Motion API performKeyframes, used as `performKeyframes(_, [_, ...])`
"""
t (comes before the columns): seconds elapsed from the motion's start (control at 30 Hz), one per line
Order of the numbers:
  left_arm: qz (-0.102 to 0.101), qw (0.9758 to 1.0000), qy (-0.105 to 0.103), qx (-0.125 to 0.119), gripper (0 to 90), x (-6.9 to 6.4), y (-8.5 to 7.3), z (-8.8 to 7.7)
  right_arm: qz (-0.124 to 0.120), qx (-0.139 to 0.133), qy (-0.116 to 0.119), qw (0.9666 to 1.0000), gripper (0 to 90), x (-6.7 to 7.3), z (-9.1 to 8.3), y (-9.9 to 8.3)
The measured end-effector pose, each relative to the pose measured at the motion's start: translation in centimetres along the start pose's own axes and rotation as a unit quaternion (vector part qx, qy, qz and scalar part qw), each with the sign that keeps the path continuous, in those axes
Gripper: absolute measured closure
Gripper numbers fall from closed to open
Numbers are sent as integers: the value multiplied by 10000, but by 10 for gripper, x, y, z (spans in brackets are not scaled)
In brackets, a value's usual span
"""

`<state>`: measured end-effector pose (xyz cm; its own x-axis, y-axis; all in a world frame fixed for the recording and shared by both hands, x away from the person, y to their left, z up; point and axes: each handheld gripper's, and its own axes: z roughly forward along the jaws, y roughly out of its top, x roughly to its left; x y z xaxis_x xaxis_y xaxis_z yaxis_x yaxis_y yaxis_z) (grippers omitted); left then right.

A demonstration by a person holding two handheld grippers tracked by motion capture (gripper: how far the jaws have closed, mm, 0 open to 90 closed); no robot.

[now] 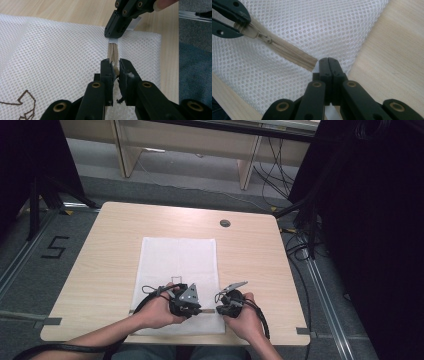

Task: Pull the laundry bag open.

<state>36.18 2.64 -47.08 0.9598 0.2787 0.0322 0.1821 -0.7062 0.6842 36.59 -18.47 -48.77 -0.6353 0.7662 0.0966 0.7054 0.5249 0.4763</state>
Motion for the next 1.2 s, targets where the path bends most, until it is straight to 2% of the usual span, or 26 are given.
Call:
performKeyframes(0.03, [-44,10000,-9,-36,815,0,0,0,84,51,-7,10000,900,1,-1,0])
performKeyframes(0.07, [-119,9999,-12,-45,815,-1,-1,0,62,38,-6,10000,900,1,0,0])
performKeyframes(0.1, [-27,10000,-1,-42,815,0,0,0,53,37,-9,10000,900,1,0,0])
performKeyframes(0.17, [-32,10000,-12,-48,815,-1,0,0,-20,13,-6,10000,900,0,0,0])
performKeyframes(0.2, [-105,9999,6,-68,815,-1,-1,1,-12,16,-4,10000,900,0,0,0])
performKeyframes(0.33, [-42,10000,15,-51,815,-1,-1,-1,-2,9,-4,10000,900,0,0,0])
performKeyframes(0.4, [-102,9999,14,-78,815,-1,-1,-1,-3,12,-3,10000,900,0,0,0])
performKeyframes(0.43, [-39,10000,2,-39,815,0,-1,-3,9,11,-6,10000,900,0,0,0])
performKeyframes(0.47, [-132,9999,29,-92,815,-1,-2,-3,13,8,-7,10000,900,0,0,0])
performKeyframes(0.53, [-71,10000,11,-55,815,1,-4,-4,13,9,-7,10000,900,0,0,0])
performKeyframes(0.77, [-147,9998,23,-108,815,1,-5,-5,-13,-12,-4,10000,900,0,0,0])
performKeyframes(0.97, [-120,9999,35,-47,815,1,-7,-5,6,-14,6,10000,900,0,0,0])
performKeyframes(1.0, [-1,10000,1,58,815,3,-7,-7,29,-5,18,10000,900,0,0,0])
performKeyframes(1.03, [-170,9998,21,-71,815,1,-8,-6,32,-8,20,10000,900,0,0,0])
performKeyframes(1.1, [-177,9998,28,-81,815,2,-8,-6,18,-20,10,10000,900,0,0,0])
performKeyframes(1.13, [-72,10000,33,-2,815,3,-8,-8,19,-19,4,10000,900,0,0,0])
performKeyframes(1.2, [2,10000,37,66,815,4,-8,-9,32,-5,18,10000,900,0,0,0])
